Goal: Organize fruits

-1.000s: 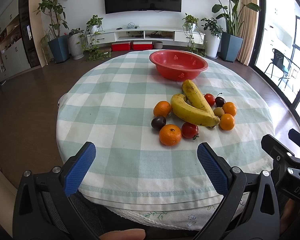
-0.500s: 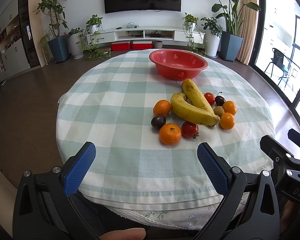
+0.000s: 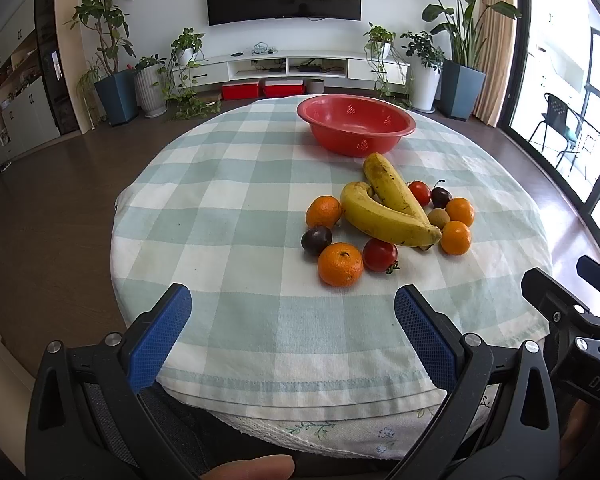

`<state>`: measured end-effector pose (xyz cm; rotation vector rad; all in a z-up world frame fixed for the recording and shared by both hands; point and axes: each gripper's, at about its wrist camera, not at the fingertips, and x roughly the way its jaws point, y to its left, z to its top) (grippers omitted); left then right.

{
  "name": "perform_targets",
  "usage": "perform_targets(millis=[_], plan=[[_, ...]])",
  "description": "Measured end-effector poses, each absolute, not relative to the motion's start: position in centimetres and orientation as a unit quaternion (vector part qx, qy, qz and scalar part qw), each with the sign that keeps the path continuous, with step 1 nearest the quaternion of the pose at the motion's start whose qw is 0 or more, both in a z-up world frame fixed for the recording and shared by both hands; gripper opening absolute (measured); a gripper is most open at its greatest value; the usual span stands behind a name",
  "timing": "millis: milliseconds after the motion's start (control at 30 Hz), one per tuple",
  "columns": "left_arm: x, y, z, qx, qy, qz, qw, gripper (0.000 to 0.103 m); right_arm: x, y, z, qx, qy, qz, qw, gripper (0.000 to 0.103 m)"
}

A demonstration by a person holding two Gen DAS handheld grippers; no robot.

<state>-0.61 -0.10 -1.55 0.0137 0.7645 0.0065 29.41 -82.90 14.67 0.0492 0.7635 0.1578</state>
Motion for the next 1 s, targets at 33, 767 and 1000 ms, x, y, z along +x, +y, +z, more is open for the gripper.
perform_targets(millis=[33,767,1000], plan=[[-0.6,-0.1,-1.5,0.007,0.373,0.003,0.928,0.103,29.4,-82.9,14.5,0.024,0.372,0.077,0.925,0.103],[4.3,0.9,-4.3,-0.008,0.433,-0.132,0.892,0.103,30.2,-84.4,12.2,0.076,0.372,0.096,0.920,0.099],[7.2,-1.3,-5.9,0.031,0.452,-0.183,0.873,0.070,31.7,-84.7,12.0,0.058,0.400,0.114,0.907,0.084]])
